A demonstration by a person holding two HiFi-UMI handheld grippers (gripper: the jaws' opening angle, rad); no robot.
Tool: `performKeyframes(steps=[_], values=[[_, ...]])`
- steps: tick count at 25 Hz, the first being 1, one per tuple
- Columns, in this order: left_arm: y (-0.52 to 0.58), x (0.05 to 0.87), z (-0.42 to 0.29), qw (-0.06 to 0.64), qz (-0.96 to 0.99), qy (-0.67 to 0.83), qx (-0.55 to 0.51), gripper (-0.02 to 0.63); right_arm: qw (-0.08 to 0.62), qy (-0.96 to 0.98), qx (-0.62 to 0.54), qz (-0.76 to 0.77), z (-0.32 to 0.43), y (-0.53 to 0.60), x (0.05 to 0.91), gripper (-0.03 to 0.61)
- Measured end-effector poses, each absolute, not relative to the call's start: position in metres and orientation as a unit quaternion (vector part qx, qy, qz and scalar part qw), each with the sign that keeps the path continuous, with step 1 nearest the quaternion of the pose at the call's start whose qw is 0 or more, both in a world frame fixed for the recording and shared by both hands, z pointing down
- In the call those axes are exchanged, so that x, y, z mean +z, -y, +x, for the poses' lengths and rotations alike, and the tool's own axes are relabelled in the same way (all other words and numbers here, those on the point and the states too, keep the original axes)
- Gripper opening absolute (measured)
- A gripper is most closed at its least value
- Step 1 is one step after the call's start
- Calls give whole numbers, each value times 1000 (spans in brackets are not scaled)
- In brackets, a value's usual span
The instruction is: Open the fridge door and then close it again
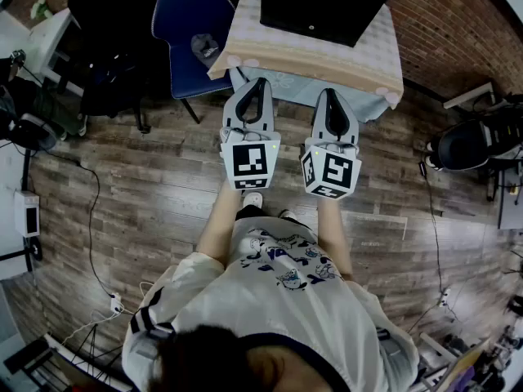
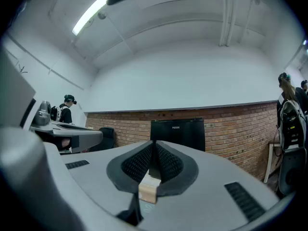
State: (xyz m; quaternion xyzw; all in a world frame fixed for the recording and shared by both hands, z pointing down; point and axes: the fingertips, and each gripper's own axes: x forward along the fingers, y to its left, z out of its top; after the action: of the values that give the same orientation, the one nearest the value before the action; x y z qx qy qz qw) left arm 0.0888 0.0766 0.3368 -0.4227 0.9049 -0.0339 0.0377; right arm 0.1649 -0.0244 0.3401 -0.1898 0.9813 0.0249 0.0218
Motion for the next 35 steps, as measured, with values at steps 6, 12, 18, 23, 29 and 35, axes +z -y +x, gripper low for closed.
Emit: performKeyframes(steps=[6,12,18,23,29,35], values=[[-82,338,80,37,-424,-904,-33,18,19,-981,26,-190,157,18,342,41],[-89,341,68,36,-428,-902,-33,18,20,-981,22,-192,145,9,344,41],[-102,340,56,38,-437,-898,-33,18,18,-978,14,-207,137,-1,347,41],[-112,348,44,25,-435,-899,-30,18,4,-977,9,-213,132,-7,356,41],[-107,361,30,8,-429,-903,-31,18,-8,-978,-1,-209,120,2,367,41],[-89,368,-2,2,-421,-906,-36,18,-7,-979,-8,-202,86,23,372,41]])
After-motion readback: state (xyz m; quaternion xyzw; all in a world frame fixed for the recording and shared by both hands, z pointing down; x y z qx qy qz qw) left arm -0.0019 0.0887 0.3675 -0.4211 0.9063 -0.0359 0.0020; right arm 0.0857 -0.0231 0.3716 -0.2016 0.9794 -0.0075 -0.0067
